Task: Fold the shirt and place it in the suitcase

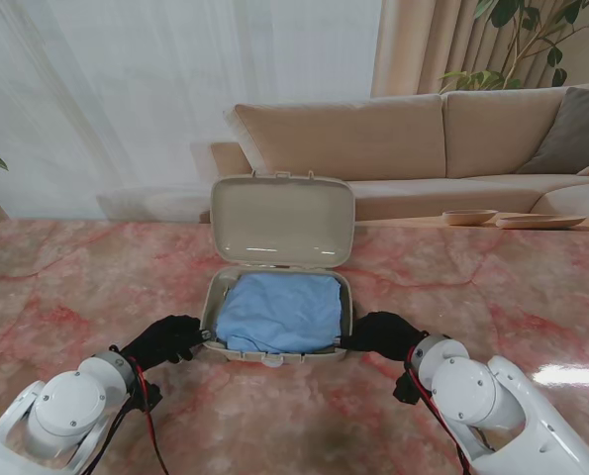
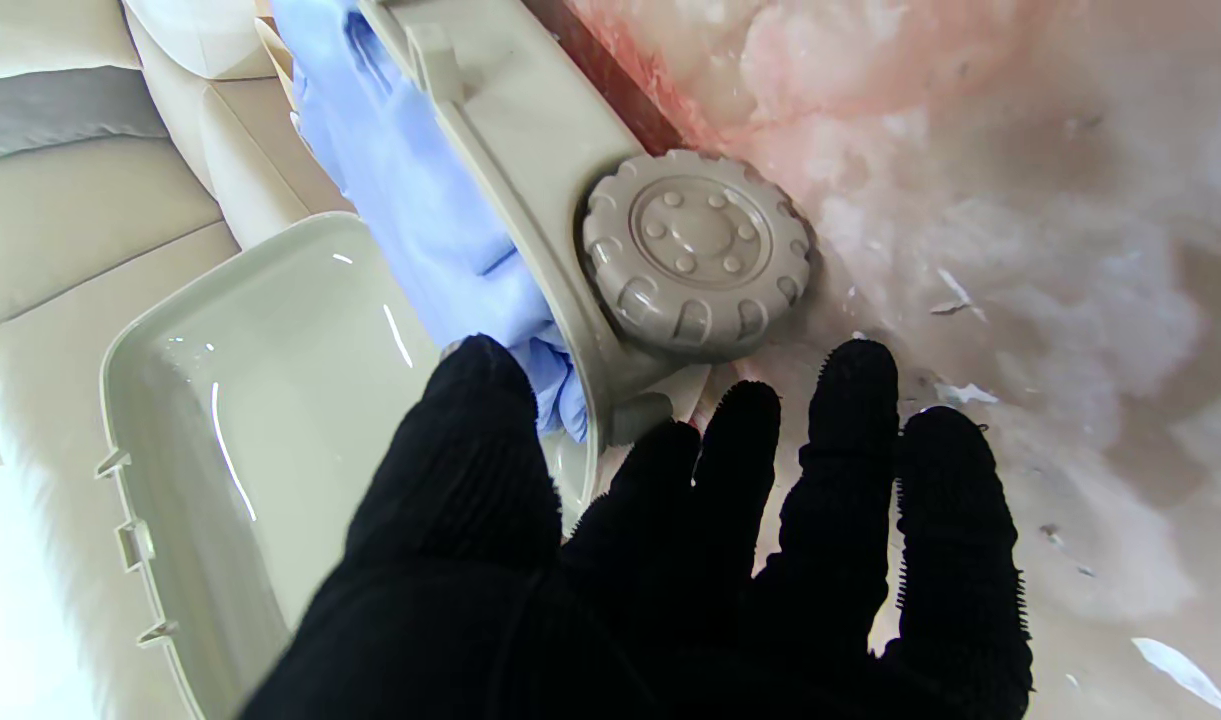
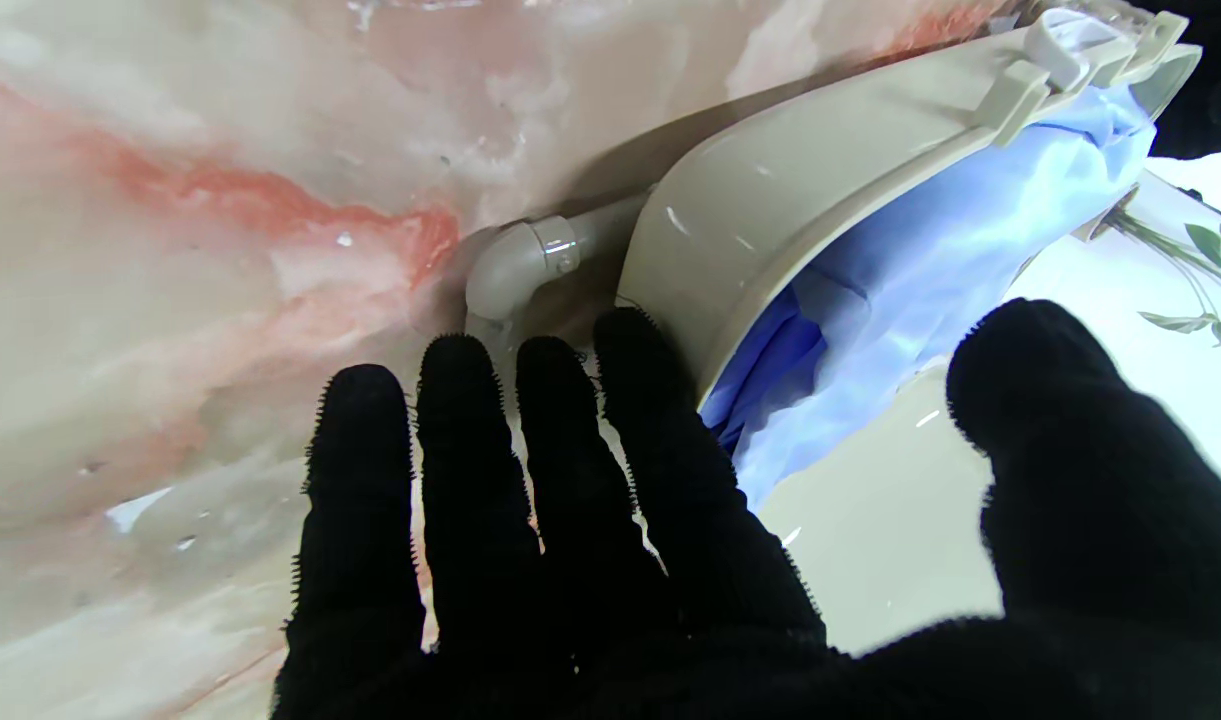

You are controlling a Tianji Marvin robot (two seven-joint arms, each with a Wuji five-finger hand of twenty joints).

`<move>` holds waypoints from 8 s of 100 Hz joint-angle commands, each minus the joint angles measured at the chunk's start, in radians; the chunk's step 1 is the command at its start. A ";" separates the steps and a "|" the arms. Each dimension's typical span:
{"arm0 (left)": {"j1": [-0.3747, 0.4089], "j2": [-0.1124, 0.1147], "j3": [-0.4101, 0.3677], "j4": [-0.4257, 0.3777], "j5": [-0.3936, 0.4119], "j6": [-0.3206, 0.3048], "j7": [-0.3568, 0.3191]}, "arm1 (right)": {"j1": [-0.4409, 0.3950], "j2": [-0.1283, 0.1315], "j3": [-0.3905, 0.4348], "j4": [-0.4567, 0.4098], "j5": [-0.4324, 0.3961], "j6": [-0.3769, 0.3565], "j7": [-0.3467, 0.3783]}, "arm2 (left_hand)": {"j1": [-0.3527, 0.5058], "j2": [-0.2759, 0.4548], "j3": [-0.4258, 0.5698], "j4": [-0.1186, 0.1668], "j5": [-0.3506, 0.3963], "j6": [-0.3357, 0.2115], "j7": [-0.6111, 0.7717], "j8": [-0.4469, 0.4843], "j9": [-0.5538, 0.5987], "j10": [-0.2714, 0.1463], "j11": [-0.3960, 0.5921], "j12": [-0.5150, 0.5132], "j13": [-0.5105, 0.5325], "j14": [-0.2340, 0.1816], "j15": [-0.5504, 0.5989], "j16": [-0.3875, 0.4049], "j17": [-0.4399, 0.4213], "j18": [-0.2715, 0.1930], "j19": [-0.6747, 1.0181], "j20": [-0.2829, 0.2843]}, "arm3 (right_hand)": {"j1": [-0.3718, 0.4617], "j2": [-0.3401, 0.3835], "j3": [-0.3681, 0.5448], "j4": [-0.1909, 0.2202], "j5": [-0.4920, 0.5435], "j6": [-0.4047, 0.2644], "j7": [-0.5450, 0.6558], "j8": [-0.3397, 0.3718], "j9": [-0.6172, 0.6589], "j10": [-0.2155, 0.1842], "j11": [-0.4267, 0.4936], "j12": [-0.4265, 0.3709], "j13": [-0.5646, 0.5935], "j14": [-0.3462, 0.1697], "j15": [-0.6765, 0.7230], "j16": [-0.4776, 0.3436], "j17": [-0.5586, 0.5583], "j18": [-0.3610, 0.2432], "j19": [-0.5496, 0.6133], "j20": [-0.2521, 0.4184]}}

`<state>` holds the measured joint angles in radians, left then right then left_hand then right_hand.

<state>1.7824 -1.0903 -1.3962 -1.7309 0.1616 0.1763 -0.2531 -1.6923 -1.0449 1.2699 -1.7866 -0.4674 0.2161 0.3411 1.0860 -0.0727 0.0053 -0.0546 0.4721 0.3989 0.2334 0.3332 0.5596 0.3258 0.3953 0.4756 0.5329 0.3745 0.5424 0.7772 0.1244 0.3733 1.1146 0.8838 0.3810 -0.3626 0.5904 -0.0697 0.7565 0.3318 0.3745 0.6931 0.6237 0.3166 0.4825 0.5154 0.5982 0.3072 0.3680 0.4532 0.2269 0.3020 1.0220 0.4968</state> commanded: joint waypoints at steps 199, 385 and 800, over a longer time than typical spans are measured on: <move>0.120 -0.049 -0.103 -0.097 0.047 -0.010 0.208 | 0.517 -0.197 -0.115 0.381 0.337 0.252 -0.470 | -0.027 0.043 -0.038 0.011 0.048 -0.191 0.050 0.041 0.014 -0.052 -0.031 -0.007 -0.043 0.006 -0.043 -0.022 -0.045 0.046 -0.048 -0.003 | 0.049 -0.385 0.344 0.006 -0.303 -0.227 -0.021 0.002 -0.315 -0.060 0.042 -0.070 -0.117 -0.093 0.012 -0.025 -0.051 -0.026 -0.019 0.044; 0.096 -0.050 -0.076 -0.065 0.039 0.004 0.211 | 0.425 -0.151 -0.141 0.354 0.220 0.028 -0.420 | -0.037 0.047 -0.037 0.013 0.010 -0.186 0.028 0.032 0.007 -0.060 -0.038 -0.009 -0.048 -0.005 -0.058 -0.023 -0.055 0.057 -0.063 0.006 | 0.223 -0.370 0.393 -0.095 -0.038 -0.329 0.450 -0.145 -0.166 -0.072 0.044 -0.072 -0.094 -0.090 0.016 -0.033 -0.040 -0.008 -0.024 0.033; 0.085 -0.045 -0.076 -0.053 0.031 -0.051 0.193 | 0.037 -0.039 0.020 -0.011 -0.124 -0.221 -0.221 | -0.038 0.044 -0.037 0.012 0.038 -0.248 0.035 0.039 0.020 -0.057 -0.048 -0.011 -0.044 -0.004 -0.063 -0.022 -0.068 0.064 -0.079 0.013 | 0.002 -0.237 0.191 0.021 -0.031 -0.228 0.029 -0.017 -0.060 -0.069 -0.119 -0.074 -0.058 -0.082 -0.119 -0.040 -0.038 -0.024 -0.153 0.046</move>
<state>1.8577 -1.1365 -1.4732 -1.7801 0.1897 0.1307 -0.0603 -1.6604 -1.0720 1.3038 -1.7913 -0.5993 0.0030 0.1140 1.0569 -0.0727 0.0053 -0.0529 0.5145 0.2056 0.2670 0.3676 0.5600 0.2924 0.3698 0.4747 0.5091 0.3747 0.5055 0.7664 0.0656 0.4112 1.0315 0.8839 0.3898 -0.6109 0.7742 -0.0814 0.7085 0.1066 0.3997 0.6679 0.5604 0.2640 0.3662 0.4410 0.5258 0.2428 0.2684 0.4532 0.1941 0.3097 0.8965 0.5226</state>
